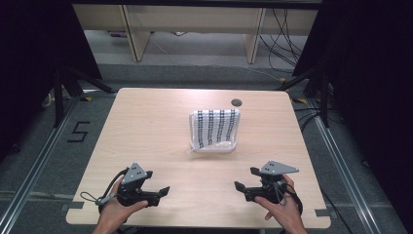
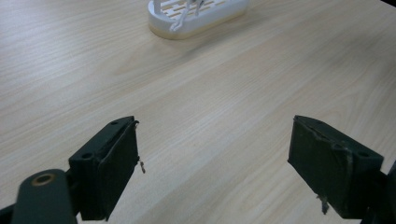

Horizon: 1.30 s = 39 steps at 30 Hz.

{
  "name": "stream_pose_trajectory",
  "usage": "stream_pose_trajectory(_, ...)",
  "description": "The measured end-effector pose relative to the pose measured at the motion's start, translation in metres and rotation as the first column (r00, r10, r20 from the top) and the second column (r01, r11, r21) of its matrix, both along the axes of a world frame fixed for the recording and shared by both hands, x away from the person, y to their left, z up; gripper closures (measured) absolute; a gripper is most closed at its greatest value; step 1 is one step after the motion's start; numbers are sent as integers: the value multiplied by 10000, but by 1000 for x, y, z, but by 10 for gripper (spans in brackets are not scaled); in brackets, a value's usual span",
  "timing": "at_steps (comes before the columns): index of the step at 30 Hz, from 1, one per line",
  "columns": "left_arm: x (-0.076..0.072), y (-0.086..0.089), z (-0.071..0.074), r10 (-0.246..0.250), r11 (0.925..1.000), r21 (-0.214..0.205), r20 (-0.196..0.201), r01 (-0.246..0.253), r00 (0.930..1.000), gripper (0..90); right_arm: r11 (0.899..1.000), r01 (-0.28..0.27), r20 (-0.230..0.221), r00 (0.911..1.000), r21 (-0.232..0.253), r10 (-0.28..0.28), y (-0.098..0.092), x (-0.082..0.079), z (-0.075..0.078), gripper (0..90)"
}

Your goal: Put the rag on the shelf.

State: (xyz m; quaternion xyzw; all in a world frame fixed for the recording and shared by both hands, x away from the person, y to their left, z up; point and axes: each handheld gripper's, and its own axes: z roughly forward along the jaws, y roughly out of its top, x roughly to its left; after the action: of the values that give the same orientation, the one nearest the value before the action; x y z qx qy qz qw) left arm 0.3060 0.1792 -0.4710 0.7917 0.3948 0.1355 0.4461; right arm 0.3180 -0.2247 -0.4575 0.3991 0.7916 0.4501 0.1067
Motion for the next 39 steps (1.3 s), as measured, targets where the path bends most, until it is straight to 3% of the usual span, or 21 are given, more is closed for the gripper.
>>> stream_pose_trajectory(2,-2,2,0,-83,10000,45,-19,83,10000,150,9996,-199,230,9995,-195,204,-2,-1,-1,193)
stream_pose_trajectory(5,-5,4,0,-26,9999,170,45,25,10000,150,9999,-62,-3,10000,-136,62,-2,-7,-1,193)
stream_pose_trajectory(6,-6,5,0,-183,9995,269,0,183,9998,150,9998,-146,153,9998,-120,148,-2,-7,-3,193)
stream_pose_trajectory(8,-8,4,-2,16,10000,83,63,-17,10000,150,9999,-144,27,9999,-75,145,-2,-11,-5,193)
stream_pose_trajectory(12,-11,6,-4,-140,9993,346,29,139,9999,150,9995,-170,-92,9998,-264,167,-3,-16,-9,193)
stream_pose_trajectory(13,-13,4,-6,-16,9998,205,-10,16,10000,150,9977,-219,142,9996,-640,228,-5,-17,-11,193)
stream_pose_trajectory(14,-13,4,-6,-16,9998,205,-10,16,10000,150,9977,-219,142,9996,-640,228,-5,-17,-11,193)
stream_pose_trajectory(16,-16,3,-8,-157,9992,365,23,156,9999,150,9982,-103,-287,9996,-587,86,-3,-23,-14,193)
stream_pose_trajectory(18,-18,2,-8,-173,9987,471,9,172,9999,150,9964,-277,-43,9996,-800,274,-5,-24,-16,193)
stream_pose_trajectory(21,-21,1,-11,-421,9962,766,58,415,9991,150,9958,-286,-114,9996,-871,277,-7,-27,-19,193)
stream_pose_trajectory(23,-24,-2,-12,-394,9975,587,13,393,9992,150,9964,-365,-154,9993,-766,354,-7,-27,-20,193)
stream_pose_trajectory(26,-26,-3,-16,-477,9969,619,-10,477,9989,150,9940,-420,-224,9990,-1015,399,-9,-29,-24,193)
stream_pose_trajectory(28,-26,-2,-17,-595,9952,772,-44,597,9982,150,9944,-550,-366,9980,-906,519,-8,-29,-25,193)
stream_pose_trajectory(29,-27,-4,-18,-402,9975,582,-27,403,9992,151,9938,-674,-452,9970,-882,636,-9,-29,-25,193)
stream_pose_trajectory(30,-26,-3,-17,-534,9955,777,-77,538,9985,150,9955,-534,-565,9972,-788,490,-9,-32,-24,192)
stream_pose_trajectory(32,-26,-4,-18,-402,9974,604,-64,405,9992,151,9941,-675,-389,9972,-850,644,-11,-31,-24,192)
stream_pose_trajectory(33,-25,-2,-18,-550,9948,850,-103,557,9984,150,9930,-535,-160,9985,-1055,521,-12,-32,-25,190)
stream_pose_trajectory(35,-26,-4,-19,-408,9973,606,-83,412,9991,150,9927,-588,-157,9982,-1056,574,-12,-32,-25,190)
stream_pose_trajectory(36,-26,-4,-19,-380,9975,590,-89,384,9992,151,9937,-548,-278,9982,-978,523,-12,-32,-26,189)
stream_pose_trajectory(37,-25,-2,-19,-578,9949,827,-47,580,9983,151,9937,-548,-278,9982,-978,523,-12,-32,-26,189)
stream_pose_trajectory(39,-25,-3,-20,-468,9961,748,-97,474,9989,150,9933,-558,-283,9982,-1009,532,-13,-32,-26,189)
